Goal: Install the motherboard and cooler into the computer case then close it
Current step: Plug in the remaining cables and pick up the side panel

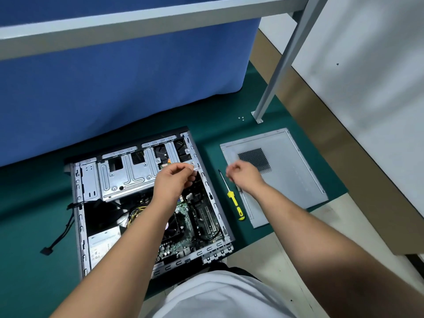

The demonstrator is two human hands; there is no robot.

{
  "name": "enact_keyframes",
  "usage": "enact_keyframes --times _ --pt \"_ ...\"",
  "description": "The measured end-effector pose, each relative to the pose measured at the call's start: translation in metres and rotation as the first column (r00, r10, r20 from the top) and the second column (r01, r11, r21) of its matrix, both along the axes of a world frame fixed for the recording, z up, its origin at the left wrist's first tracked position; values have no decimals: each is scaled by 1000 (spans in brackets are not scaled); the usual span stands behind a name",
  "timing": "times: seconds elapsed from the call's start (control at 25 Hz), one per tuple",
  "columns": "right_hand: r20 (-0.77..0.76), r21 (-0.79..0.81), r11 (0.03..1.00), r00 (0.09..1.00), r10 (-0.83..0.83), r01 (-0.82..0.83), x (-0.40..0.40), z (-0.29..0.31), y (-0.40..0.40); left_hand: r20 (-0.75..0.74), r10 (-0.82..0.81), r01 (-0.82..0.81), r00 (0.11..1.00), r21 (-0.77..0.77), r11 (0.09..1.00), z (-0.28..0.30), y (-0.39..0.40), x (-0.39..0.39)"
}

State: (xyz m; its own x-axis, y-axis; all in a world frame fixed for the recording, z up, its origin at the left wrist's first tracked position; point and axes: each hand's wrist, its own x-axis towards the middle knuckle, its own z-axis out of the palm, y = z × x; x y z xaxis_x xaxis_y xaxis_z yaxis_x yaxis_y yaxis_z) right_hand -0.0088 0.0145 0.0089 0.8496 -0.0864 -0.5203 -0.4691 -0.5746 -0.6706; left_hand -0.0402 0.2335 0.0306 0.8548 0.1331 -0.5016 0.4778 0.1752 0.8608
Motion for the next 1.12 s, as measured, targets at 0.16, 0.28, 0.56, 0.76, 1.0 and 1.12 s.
enact_keyframes --times 0.16,0.28,0.56,0.76,1.0,1.12 --pt "-307 -364 913 949 67 -182 -37 -59 -22 -68 54 -58 996 -53 997 -6 3 -10" --pt "-332 -433 870 939 90 -237 -60 -84 -12 -90 75 -80 993 -52 995 -13 7 -17" --pt "-120 -335 942 992 -23 -19 -55 -84 -5 -129 153 -175 980 -183 967 -15 10 -23" --pt "215 179 984 975 -61 22 -38 -26 -4 -176 247 -300 953 -427 853 -7 17 -18" --pt "222 -82 873 846 486 -480 -20 27 -2 -266 424 -490 866 -627 606 -5 32 -9" --pt "293 -66 899 853 432 -432 -16 39 4 -276 414 -481 868 -677 557 -6 42 -14"
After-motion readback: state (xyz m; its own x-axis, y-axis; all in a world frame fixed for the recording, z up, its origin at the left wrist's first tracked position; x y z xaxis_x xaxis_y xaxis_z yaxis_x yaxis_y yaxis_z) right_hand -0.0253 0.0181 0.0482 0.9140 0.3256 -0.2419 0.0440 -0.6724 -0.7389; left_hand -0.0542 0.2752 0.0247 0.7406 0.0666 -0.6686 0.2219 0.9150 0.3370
